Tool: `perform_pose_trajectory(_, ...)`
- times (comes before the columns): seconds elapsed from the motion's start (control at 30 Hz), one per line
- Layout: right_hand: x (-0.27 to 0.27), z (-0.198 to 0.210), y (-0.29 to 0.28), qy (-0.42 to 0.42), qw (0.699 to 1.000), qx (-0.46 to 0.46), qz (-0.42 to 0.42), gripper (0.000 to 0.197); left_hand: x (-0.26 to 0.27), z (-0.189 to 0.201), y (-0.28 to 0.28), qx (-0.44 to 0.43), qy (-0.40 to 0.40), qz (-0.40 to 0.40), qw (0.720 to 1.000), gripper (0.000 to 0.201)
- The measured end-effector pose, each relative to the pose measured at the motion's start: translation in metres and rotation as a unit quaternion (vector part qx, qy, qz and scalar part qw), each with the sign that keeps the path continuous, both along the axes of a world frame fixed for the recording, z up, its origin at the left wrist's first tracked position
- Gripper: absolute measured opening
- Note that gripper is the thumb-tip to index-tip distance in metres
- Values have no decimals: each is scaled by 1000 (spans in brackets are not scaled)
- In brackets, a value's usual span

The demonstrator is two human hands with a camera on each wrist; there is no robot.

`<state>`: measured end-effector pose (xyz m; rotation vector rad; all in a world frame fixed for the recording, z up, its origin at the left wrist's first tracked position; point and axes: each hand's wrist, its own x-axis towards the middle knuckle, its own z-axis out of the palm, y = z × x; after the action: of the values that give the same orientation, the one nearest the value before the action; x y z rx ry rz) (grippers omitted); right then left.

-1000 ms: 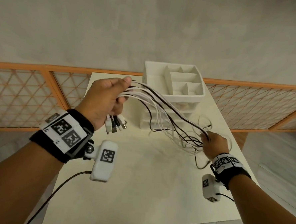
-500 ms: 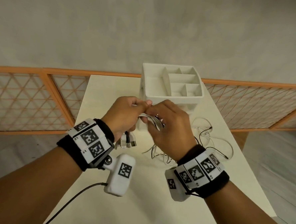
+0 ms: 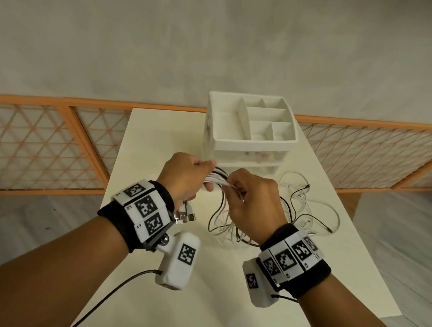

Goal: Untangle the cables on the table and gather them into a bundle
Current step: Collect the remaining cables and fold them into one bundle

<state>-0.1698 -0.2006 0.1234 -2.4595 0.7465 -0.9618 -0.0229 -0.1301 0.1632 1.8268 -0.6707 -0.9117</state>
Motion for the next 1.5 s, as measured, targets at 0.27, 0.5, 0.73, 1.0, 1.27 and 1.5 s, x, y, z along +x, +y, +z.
perform_pose_trajectory(0.27, -17, -21, -1, -56, 995, 64, -49, 8, 9, -11, -1, 0, 44, 16, 999, 38)
perform_pose_trajectory(0.5, -21, 10, -7, -89, 984, 153, -7, 15, 13, -5, -4, -25, 90, 38, 995, 31)
perform_pose_trajectory(0.73, -27, -5, -3, -47, 939, 338, 52, 7, 12, -1, -4, -77, 87, 60, 991, 34)
perform_pose_trajectory(1.0, -25, -16, -5, -4, 983, 183, -19, 30, 7, 5, -3, -67, 71, 43, 994, 34)
perform_pose_trajectory(1.27, -11, -3, 0, -157, 979, 131, 4, 5, 10, 13, -4, -64, 62, 49, 995, 35)
perform_pose_trajectory(1.5, -41, -48, -19, 242, 937, 253, 14, 25, 35, 46, -8, -160, 147, 157, 963, 23)
